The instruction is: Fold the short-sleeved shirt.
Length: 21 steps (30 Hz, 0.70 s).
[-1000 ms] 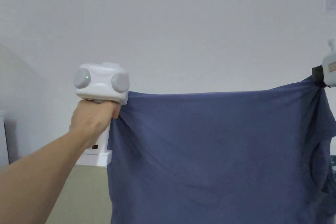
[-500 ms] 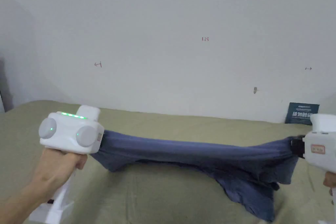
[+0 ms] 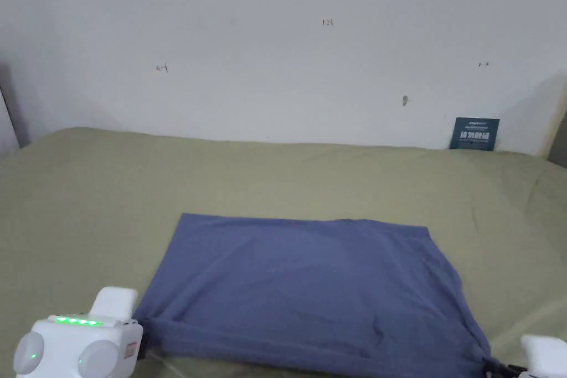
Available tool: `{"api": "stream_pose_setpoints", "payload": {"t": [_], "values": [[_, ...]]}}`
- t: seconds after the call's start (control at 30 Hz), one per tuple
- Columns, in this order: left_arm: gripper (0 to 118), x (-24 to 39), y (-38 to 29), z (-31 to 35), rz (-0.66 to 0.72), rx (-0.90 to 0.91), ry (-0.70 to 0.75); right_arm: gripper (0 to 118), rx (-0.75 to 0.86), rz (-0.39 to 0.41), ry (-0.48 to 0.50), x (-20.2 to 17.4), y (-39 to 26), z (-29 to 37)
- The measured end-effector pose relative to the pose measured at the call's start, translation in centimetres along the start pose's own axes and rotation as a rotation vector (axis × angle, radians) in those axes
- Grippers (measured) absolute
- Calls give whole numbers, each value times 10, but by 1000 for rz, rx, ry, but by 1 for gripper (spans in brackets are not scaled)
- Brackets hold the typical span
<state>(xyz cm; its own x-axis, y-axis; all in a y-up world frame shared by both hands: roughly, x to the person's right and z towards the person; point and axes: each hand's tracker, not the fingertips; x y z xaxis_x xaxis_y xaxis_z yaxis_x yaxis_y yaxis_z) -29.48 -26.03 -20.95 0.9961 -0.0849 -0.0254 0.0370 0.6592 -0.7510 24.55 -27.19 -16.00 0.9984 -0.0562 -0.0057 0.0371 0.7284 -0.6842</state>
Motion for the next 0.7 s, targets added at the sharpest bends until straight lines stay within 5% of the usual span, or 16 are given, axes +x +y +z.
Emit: {"api": "stream_pose_setpoints", "payload": {"t": [0.43, 0.47, 0.5, 0.53, 0.57, 0.7], "values": [[4, -24, -51, 6, 51, -46, -77, 4, -17, -29, 30, 3, -33, 23], [24, -26, -49, 5, 51, -57, -73, 16, -15, -39, 27, 3, -34, 23], [58, -29, -53, -1, 53, -67, -72, 43, -21, -56, 31, 5, -33, 22], [95, -32, -53, -2, 53, -74, -72, 84, -43, -71, 26, 4, -34, 19], [118, -36, -56, 4, 57, -55, -73, 118, 74, -87, 32, 7, -35, 26], [118, -42, -63, 27, 57, -48, -63, 113, -25, -74, 35, 4, -42, 25]]}}
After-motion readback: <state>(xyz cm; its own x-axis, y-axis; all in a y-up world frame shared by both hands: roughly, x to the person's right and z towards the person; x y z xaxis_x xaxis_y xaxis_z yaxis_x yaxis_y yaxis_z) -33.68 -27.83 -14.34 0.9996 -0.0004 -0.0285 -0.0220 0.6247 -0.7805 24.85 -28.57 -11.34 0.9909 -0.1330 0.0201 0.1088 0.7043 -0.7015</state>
